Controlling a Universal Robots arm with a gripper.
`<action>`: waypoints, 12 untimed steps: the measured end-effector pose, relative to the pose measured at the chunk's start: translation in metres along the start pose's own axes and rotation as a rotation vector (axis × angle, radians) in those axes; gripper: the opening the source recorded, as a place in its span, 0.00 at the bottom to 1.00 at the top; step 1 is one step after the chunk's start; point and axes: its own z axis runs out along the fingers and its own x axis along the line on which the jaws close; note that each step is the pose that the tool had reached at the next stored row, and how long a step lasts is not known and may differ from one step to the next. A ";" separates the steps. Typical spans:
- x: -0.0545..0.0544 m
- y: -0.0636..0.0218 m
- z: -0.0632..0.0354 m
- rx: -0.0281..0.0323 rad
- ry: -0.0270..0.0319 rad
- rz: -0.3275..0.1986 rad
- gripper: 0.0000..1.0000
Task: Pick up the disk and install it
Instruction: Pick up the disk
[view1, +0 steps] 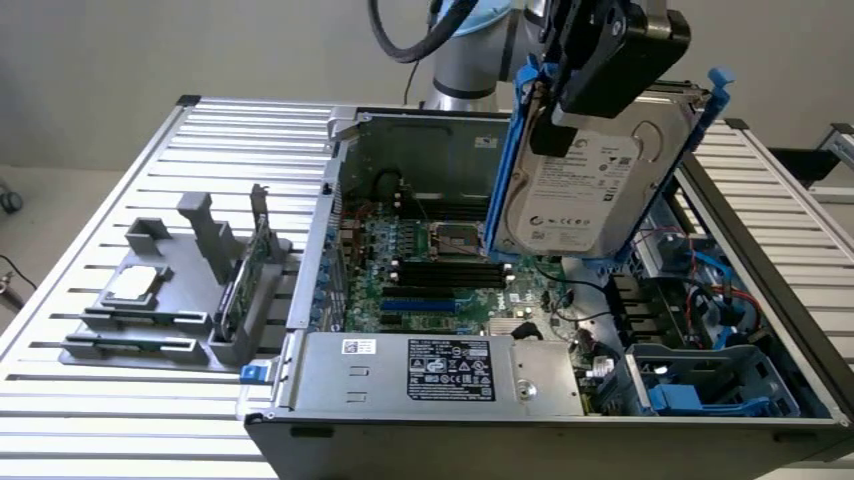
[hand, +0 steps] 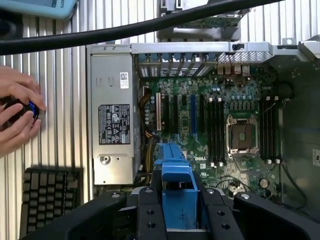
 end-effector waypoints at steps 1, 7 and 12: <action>0.002 -0.0027 -0.0003 -0.0004 -0.0001 0.000 0.33; 0.017 -0.0174 -0.0017 -0.0021 -0.0007 0.000 0.33; 0.030 -0.0299 -0.0024 -0.0028 -0.0009 0.000 0.33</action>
